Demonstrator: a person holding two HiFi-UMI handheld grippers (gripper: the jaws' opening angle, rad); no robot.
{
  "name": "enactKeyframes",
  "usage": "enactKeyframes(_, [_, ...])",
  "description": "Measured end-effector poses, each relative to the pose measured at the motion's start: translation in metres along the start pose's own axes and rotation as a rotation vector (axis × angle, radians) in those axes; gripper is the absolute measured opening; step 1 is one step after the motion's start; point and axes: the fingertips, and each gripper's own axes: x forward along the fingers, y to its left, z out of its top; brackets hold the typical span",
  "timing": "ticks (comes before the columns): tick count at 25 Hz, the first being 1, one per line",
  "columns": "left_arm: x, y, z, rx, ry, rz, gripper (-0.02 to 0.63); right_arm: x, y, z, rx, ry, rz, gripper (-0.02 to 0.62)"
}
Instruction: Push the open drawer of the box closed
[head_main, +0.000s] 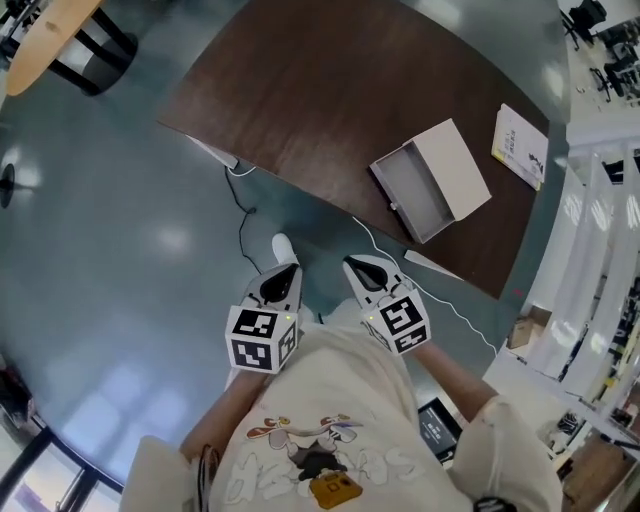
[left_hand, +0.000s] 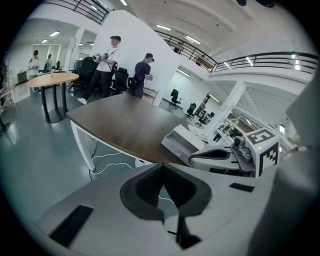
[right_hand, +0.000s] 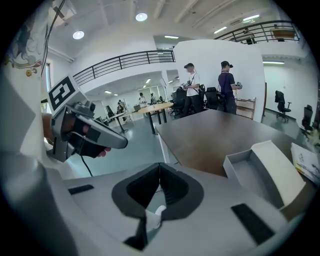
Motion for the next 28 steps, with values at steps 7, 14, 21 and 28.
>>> enactKeyframes(7, [0.045, -0.009, 0.032, 0.107, 0.058, -0.112, 0.006, 0.025, -0.023, 0.019, 0.041, 0.005, -0.063, 0.008])
enactKeyframes(14, [0.087, -0.021, 0.044, 0.229, 0.117, -0.184, 0.006, 0.043, -0.047, 0.018, 0.055, 0.021, -0.129, 0.006])
enactKeyframes(21, [0.115, -0.037, 0.056, 0.301, 0.168, -0.2, 0.006, 0.036, -0.072, 0.014, 0.08, 0.039, -0.182, 0.006])
enactKeyframes(28, [0.16, -0.045, 0.062, 0.368, 0.205, -0.204, 0.006, 0.018, -0.096, -0.002, 0.149, 0.045, -0.235, 0.006])
